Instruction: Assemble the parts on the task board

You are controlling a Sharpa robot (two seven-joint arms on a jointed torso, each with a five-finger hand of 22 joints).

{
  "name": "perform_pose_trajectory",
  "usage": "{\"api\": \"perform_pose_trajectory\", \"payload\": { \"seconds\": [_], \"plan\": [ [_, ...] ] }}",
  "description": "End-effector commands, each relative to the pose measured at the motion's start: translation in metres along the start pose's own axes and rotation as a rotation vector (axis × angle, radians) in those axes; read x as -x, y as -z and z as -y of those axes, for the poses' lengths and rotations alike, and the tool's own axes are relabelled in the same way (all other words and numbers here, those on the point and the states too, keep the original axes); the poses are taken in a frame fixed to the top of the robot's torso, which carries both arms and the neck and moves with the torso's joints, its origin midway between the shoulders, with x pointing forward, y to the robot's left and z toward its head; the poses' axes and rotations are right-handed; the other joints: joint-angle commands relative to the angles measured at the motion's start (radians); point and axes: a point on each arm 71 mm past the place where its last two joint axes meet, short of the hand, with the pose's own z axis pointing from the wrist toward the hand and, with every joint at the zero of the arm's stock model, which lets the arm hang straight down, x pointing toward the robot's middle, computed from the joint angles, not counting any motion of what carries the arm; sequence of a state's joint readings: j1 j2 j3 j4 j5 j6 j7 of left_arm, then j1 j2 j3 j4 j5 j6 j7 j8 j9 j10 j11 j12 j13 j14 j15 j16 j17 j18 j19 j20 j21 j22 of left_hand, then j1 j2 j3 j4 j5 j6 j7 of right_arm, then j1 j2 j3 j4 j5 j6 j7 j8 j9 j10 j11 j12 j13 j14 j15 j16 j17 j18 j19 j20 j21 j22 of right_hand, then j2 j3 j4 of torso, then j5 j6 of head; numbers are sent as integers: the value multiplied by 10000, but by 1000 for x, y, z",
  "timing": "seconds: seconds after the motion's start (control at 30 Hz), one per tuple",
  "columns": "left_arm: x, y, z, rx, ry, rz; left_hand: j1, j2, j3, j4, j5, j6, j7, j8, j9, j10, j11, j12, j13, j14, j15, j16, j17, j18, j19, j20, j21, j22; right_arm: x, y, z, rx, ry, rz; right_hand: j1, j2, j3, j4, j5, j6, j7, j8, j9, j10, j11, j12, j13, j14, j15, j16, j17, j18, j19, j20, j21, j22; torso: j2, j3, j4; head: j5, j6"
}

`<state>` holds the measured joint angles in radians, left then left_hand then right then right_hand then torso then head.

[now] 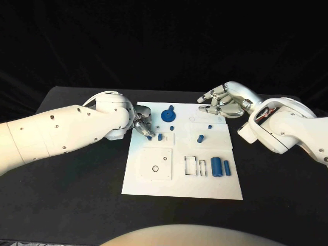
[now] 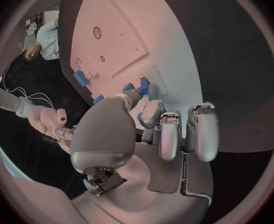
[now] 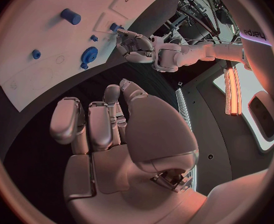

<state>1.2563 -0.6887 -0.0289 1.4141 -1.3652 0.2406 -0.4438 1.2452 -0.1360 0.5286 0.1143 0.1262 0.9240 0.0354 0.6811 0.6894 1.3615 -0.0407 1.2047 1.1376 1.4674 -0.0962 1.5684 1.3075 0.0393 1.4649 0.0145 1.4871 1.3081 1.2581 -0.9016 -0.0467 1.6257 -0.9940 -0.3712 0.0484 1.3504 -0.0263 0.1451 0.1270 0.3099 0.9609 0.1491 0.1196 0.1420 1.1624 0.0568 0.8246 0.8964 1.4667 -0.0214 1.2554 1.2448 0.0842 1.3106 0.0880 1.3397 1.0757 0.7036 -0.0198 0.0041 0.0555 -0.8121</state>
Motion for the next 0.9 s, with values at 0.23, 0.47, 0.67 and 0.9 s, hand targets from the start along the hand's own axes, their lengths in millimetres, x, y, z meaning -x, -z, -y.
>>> {"api": "perform_pose_trajectory", "payload": {
  "seconds": [0.23,0.47,0.67,0.9],
  "plan": [
    [-3,0,-1,29,-77,-254,117,16,781,-813,43,66,-74,-62,6,58,5,45,18,1034,61,24,2633,-149,615,38,-29,1887,0,0,0,68,22,-24,1,0,31,38,70,-53,-23,42,13,-22,-14,-25,9,352,3,-22,1,162,-42,-18,-36,0,-2,3,8,7,-32],
    [-3,0,0,-28,-46,-338,117,16,781,-813,43,66,-74,-62,6,58,5,45,18,1034,61,24,2633,-149,615,38,-29,1887,0,0,0,55,27,-30,4,13,39,43,74,-49,-23,46,13,-13,-14,-15,15,354,1,-20,4,162,-40,-19,-36,0,-4,2,0,4,-47],
    [-4,1,1,-57,-62,-384,114,16,779,-805,43,74,-74,-64,3,62,6,47,20,1034,62,24,2633,-149,616,40,-27,1889,0,0,0,49,31,-26,4,13,39,43,74,-49,-23,46,13,-13,-14,-15,15,354,1,-20,4,162,-40,-19,-36,0,-1,3,-4,12,-51],
    [-5,1,0,39,64,-504,46,73,740,-663,38,144,-80,-83,-18,104,8,63,40,1034,66,24,2633,-149,619,51,-27,1893,0,0,0,51,31,-23,4,13,39,43,74,-49,-23,46,13,-13,-14,-15,15,354,1,-20,4,162,-40,-19,-36,0,-2,1,9,1,-85]
  ]
}}
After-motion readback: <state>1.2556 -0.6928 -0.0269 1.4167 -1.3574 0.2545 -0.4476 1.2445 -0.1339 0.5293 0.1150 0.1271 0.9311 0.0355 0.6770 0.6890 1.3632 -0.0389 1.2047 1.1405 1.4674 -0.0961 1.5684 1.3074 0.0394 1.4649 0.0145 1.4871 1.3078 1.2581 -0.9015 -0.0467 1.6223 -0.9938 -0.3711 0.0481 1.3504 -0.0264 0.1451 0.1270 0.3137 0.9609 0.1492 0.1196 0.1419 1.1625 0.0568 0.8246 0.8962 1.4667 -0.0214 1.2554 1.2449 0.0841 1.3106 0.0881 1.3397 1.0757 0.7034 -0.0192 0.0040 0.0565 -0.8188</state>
